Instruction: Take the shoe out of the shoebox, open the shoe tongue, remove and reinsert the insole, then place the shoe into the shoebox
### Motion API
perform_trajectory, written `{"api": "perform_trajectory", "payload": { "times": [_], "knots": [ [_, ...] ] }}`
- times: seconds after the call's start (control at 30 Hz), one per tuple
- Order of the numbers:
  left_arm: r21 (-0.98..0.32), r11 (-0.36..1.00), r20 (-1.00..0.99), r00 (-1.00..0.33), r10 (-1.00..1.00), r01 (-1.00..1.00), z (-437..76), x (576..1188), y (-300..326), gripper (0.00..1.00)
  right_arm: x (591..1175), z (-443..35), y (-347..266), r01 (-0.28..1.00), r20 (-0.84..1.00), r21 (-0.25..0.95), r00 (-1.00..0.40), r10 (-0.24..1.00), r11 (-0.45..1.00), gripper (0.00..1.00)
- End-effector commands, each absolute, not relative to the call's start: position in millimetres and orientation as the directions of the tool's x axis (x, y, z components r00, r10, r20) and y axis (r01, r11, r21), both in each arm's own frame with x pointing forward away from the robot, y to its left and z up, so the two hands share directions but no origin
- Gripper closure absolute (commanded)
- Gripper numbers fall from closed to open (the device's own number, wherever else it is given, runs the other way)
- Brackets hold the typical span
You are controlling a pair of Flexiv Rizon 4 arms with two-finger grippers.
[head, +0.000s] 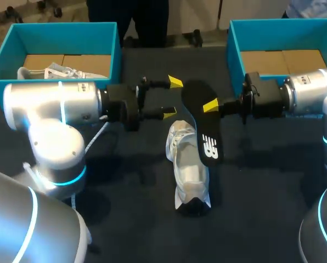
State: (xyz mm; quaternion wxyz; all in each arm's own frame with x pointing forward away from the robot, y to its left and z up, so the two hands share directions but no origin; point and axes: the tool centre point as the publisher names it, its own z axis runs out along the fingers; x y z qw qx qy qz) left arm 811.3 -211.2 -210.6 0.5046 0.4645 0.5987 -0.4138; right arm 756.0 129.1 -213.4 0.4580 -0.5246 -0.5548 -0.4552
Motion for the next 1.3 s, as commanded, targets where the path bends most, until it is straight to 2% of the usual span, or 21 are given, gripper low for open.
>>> {"api": "perform_trajectory", "payload": {
  "times": [0.03,0.07,0.23,0.3,0.47,0.53,0.63,0.7,0.87,1.03,1.13,1.3],
  "knots": [
    [-0.027,0.243,-0.998,-0.040,0.051,0.970,-216,813,-227,0.00,756,-214,130,0.999,0.986,0.025,-0.030,0.166,0.033,1.00],
    [-0.034,0.236,-0.998,-0.045,0.043,0.971,-216,812,-229,0.04,756,-214,130,0.999,0.986,0.025,-0.030,0.166,0.033,1.00],
    [-0.031,0.251,-0.999,-0.040,0.031,0.967,-220,811,-242,0.06,756,-214,130,0.999,0.986,0.025,-0.030,0.166,0.033,1.00],
    [-0.050,0.238,-0.998,-0.059,0.031,0.970,-222,812,-247,0.12,756,-214,130,0.999,0.986,0.025,-0.030,0.166,0.033,1.00],
    [-0.058,0.233,-0.998,-0.064,0.017,0.971,-223,811,-254,0.18,756,-214,130,0.999,0.986,0.025,-0.030,0.166,0.033,1.00],
    [-0.057,0.234,-0.998,-0.062,0.015,0.971,-223,810,-257,0.23,756,-214,130,0.999,0.986,0.025,-0.030,0.166,0.033,1.00],
    [-0.056,0.227,-0.998,-0.059,0.007,0.972,-222,809,-260,0.37,756,-214,130,0.999,0.986,0.025,-0.030,0.166,0.033,1.00],
    [-0.049,0.231,-0.999,-0.052,0.006,0.972,-222,808,-262,0.50,756,-214,130,0.999,0.986,0.025,-0.030,0.166,0.033,1.00],
    [-0.051,0.218,-0.998,-0.056,0.016,0.975,-224,809,-267,0.57,756,-214,130,0.999,0.986,0.025,-0.030,0.166,0.033,1.00],
    [-0.030,0.231,-0.999,-0.036,0.023,0.973,-223,807,-270,0.57,756,-214,130,0.999,0.986,0.025,-0.030,0.166,0.033,1.00],
    [-0.024,0.230,-0.999,-0.031,0.025,0.973,-222,806,-271,0.63,756,-214,130,0.999,0.986,0.025,-0.030,0.166,0.033,1.00],
    [-0.022,0.228,-0.999,-0.028,0.024,0.973,-220,806,-272,0.64,756,-214,130,0.999,0.986,0.025,-0.030,0.166,0.033,1.00]
  ]
}}
